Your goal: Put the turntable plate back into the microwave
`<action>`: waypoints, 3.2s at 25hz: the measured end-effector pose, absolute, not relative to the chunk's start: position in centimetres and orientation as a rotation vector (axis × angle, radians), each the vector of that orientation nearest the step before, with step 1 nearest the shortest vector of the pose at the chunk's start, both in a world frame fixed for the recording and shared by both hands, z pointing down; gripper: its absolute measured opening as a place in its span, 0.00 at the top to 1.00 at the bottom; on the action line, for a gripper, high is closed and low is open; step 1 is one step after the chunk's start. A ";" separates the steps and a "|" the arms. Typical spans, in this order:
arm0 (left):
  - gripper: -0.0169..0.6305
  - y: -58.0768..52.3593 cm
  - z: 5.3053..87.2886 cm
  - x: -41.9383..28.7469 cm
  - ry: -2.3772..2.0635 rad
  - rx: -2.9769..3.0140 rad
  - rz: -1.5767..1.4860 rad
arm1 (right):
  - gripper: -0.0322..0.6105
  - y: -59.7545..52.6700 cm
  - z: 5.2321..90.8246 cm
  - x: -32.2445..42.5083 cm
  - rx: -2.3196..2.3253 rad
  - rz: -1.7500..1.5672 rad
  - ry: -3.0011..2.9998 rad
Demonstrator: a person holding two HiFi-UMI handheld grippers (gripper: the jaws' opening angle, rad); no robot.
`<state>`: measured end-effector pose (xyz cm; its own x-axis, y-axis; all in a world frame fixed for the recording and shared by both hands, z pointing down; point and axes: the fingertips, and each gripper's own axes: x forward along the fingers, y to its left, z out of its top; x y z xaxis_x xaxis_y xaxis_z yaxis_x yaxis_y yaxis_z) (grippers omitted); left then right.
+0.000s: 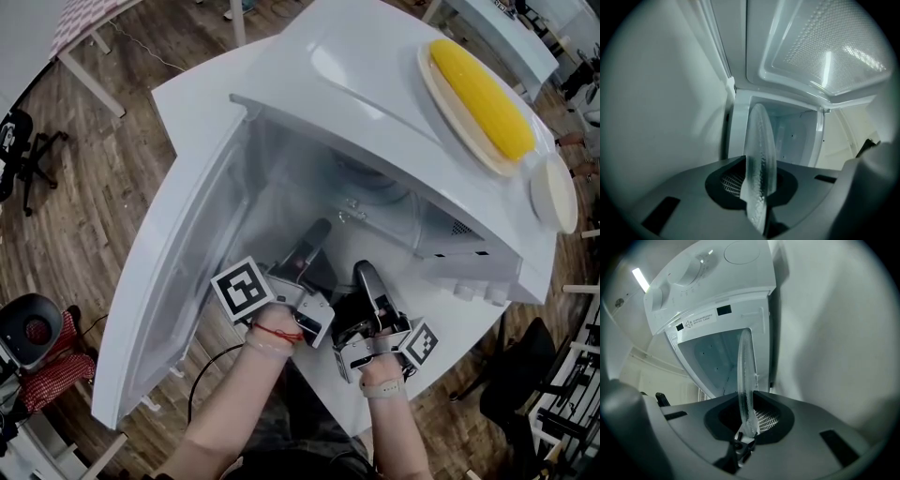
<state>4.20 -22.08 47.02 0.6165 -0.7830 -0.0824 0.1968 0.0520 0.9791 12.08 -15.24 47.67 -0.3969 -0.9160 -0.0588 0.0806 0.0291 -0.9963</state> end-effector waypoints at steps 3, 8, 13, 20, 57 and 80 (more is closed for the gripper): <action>0.91 -22.4 47.0 4.2 -0.534 1.306 -0.834 | 0.88 -15.6 47.6 12.2 -0.909 -1.496 1.471; 0.88 -22.5 46.8 4.2 -0.511 1.285 -0.886 | 0.88 -15.9 47.5 12.2 -0.926 -1.485 1.480; 0.88 -21.8 46.9 4.3 -0.516 1.313 -0.860 | 0.88 -16.7 47.6 12.6 -0.954 -1.470 1.487; 0.88 -21.1 47.5 4.6 -0.513 1.305 -0.834 | 0.89 -17.6 48.1 13.1 -0.987 -1.459 1.519; 0.89 -20.8 47.0 6.3 -0.436 1.327 -0.774 | 0.88 -20.2 47.4 13.9 -1.011 -1.445 1.542; 0.89 -22.0 47.3 6.7 -0.437 1.341 -0.767 | 0.87 -18.8 47.0 14.9 -1.001 -1.415 1.534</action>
